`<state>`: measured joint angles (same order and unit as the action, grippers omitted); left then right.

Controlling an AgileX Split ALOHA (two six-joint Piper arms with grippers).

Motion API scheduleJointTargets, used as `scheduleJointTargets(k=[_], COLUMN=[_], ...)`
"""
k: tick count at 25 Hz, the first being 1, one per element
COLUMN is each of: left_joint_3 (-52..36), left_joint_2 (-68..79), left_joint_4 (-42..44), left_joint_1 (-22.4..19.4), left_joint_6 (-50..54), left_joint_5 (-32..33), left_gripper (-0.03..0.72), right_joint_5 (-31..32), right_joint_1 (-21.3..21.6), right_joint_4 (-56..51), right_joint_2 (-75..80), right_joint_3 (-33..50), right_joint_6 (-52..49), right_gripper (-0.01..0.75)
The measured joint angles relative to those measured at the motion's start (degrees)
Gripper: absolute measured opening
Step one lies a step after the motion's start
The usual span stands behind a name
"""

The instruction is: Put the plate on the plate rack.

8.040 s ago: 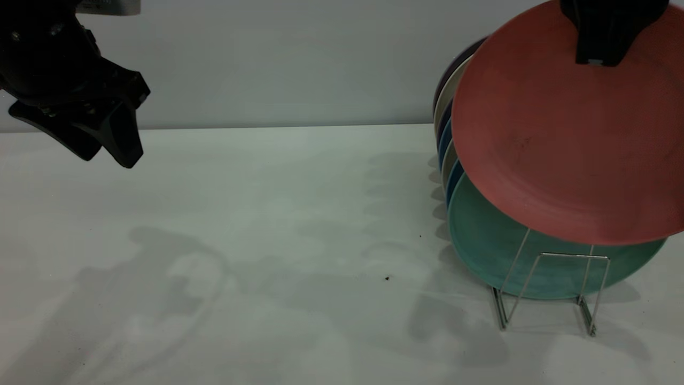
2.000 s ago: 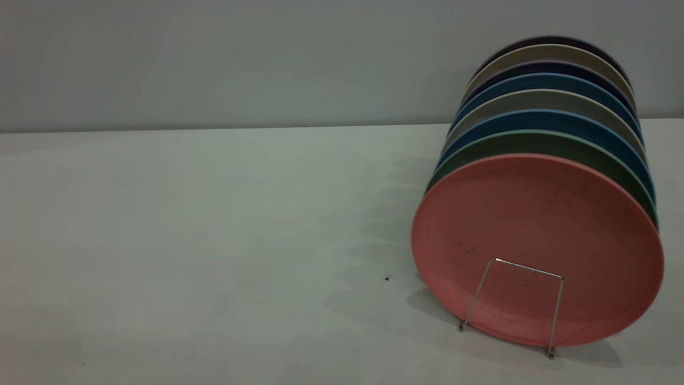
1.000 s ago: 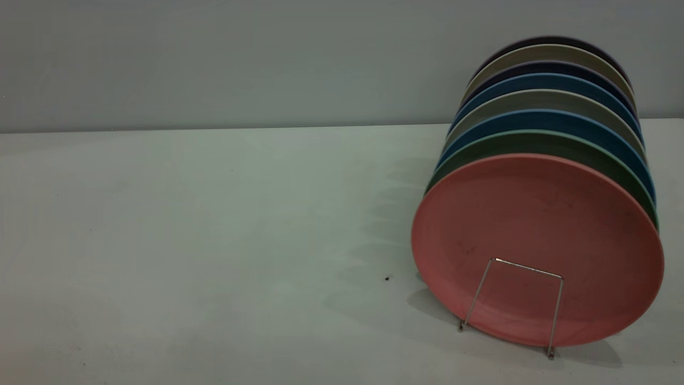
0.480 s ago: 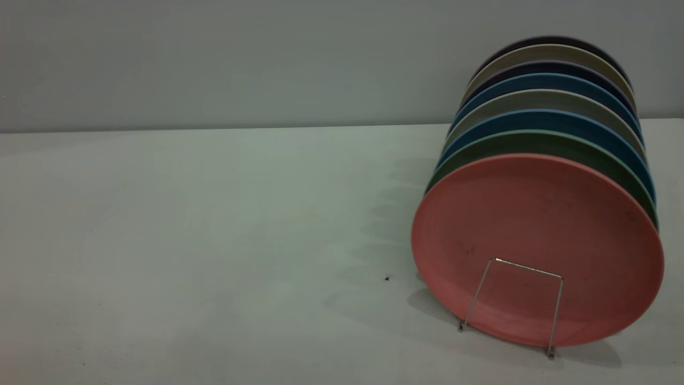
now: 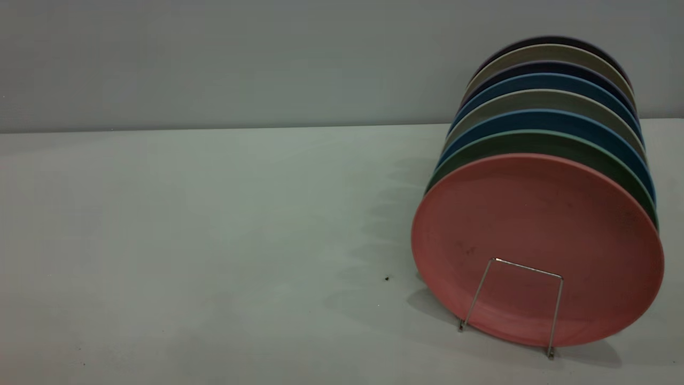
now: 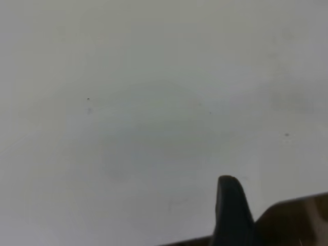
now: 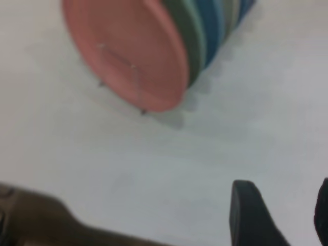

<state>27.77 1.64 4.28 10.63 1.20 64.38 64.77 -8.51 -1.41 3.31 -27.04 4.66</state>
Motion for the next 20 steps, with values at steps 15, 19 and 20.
scheduleJointTargets(k=[15,19,20], left_joint_3=[-0.03,-0.03,-0.03], left_joint_2=[-2.90,-2.90,-2.90], left_joint_4=[0.05,0.05,0.05], left_joint_1=[-10.41,-10.41,-10.41], left_joint_6=[0.00,0.00,0.00], left_joint_5=[0.23,0.23,0.23], left_gripper=[0.485,0.485,0.485], right_joint_5=[0.25,0.25,0.25], right_joint_1=[10.11,9.65,9.65], right_joint_4=[-0.11,-0.22,-0.22], right_joint_2=[-4.37,-4.37,-4.37], right_joint_3=[0.00,0.00,0.00], right_joint_6=[0.00,0.00,0.00], right_gripper=[0.322,0.322,0.322])
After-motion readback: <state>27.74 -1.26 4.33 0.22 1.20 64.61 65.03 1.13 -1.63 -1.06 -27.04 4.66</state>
